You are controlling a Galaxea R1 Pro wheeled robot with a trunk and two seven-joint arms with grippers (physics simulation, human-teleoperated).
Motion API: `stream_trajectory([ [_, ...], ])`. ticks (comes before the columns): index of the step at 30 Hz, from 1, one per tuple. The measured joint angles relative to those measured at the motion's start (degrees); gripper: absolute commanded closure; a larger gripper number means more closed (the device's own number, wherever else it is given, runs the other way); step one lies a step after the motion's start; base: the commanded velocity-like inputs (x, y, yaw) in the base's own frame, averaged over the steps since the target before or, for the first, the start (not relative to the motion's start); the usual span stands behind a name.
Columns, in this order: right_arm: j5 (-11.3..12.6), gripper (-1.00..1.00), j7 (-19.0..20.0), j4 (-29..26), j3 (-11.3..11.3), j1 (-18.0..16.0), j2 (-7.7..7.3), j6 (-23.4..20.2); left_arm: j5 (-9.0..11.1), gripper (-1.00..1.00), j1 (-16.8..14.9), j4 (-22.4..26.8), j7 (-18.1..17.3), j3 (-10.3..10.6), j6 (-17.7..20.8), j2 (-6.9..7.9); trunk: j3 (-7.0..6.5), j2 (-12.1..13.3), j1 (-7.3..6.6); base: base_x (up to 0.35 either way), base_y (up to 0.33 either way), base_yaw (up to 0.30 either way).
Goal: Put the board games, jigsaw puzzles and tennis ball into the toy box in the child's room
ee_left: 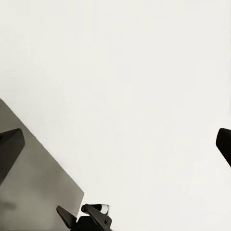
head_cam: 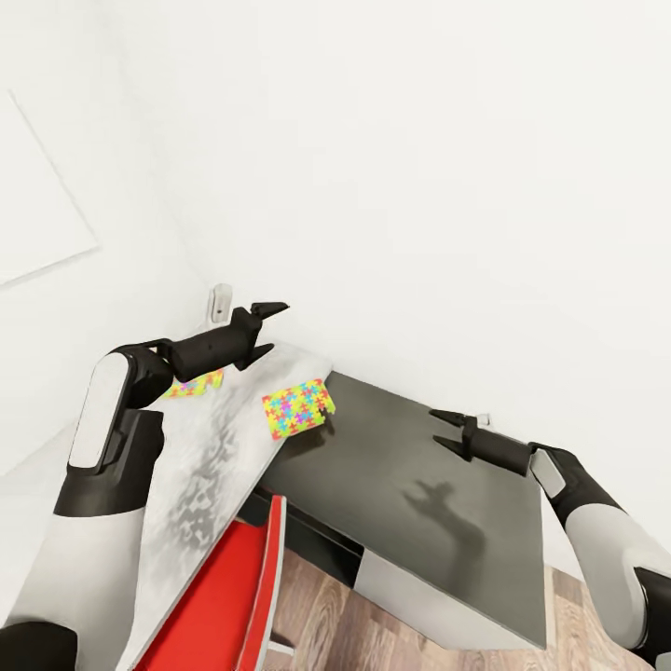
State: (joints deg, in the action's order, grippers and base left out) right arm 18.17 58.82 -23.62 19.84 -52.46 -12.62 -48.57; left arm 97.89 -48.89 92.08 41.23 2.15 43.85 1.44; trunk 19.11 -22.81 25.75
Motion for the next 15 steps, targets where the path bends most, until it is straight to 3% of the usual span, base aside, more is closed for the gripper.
stream_trajectory([
  [6, 0.05, -1.00, -0.15, 2.50, 0.01, -0.07, -0.07, 4.27, 0.43, -1.00, -2.10, -0.06, 2.41, 0.10, -0.06, -1.00, 0.13, 0.00, 0.00, 0.000, 0.000, 0.080],
  [15, 0.10, -1.00, -0.38, 4.12, 0.10, -0.06, -0.04, 6.72, 0.62, -1.00, -3.33, -0.09, 5.41, 0.19, -0.19, -1.88, 0.20, 0.00, 0.00, 0.000, 0.000, 0.024],
])
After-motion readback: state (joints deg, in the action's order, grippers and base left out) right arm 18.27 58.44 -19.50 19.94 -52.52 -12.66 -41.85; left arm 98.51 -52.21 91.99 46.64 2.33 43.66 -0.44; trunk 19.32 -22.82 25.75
